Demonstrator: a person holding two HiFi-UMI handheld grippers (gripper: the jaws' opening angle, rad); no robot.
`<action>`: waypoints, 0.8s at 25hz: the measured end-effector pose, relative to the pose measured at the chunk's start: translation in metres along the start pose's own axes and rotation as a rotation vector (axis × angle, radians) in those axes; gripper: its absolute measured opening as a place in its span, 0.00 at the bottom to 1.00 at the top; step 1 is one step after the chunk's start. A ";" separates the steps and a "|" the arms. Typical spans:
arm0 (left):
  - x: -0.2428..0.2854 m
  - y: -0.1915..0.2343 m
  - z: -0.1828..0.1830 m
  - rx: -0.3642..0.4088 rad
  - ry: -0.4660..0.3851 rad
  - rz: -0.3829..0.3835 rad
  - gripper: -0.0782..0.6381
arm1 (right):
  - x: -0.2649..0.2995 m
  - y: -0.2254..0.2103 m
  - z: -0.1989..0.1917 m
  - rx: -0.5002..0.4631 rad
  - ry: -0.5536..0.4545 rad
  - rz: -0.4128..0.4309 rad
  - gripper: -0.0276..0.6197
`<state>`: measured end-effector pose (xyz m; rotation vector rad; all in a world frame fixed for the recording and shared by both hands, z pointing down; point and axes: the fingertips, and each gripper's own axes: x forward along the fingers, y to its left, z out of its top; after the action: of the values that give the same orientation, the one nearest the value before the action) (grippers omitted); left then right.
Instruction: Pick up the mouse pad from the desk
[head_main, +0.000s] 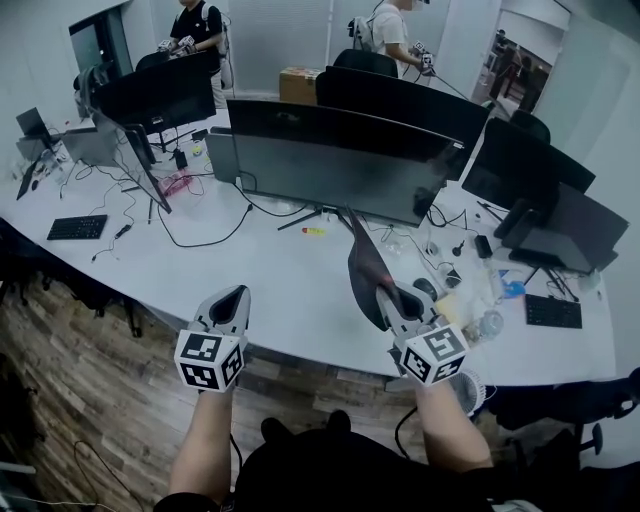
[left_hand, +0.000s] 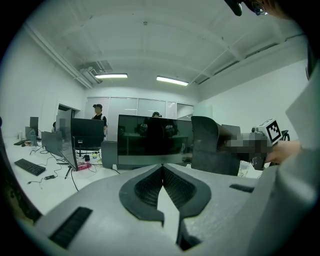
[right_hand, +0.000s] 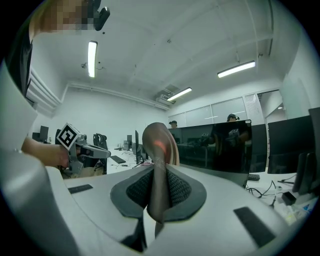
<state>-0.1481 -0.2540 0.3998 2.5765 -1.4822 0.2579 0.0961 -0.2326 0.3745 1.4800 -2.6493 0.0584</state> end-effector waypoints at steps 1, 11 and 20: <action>-0.001 0.001 -0.001 -0.003 0.002 0.002 0.12 | 0.001 0.001 -0.001 0.001 0.002 0.002 0.09; -0.007 0.009 -0.006 -0.017 0.007 0.022 0.12 | 0.011 0.009 -0.004 0.001 0.011 0.032 0.09; -0.008 0.009 -0.005 -0.017 0.005 0.022 0.12 | 0.013 0.014 -0.007 0.004 0.021 0.047 0.09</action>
<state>-0.1602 -0.2510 0.4031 2.5455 -1.5046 0.2532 0.0780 -0.2355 0.3834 1.4103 -2.6690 0.0827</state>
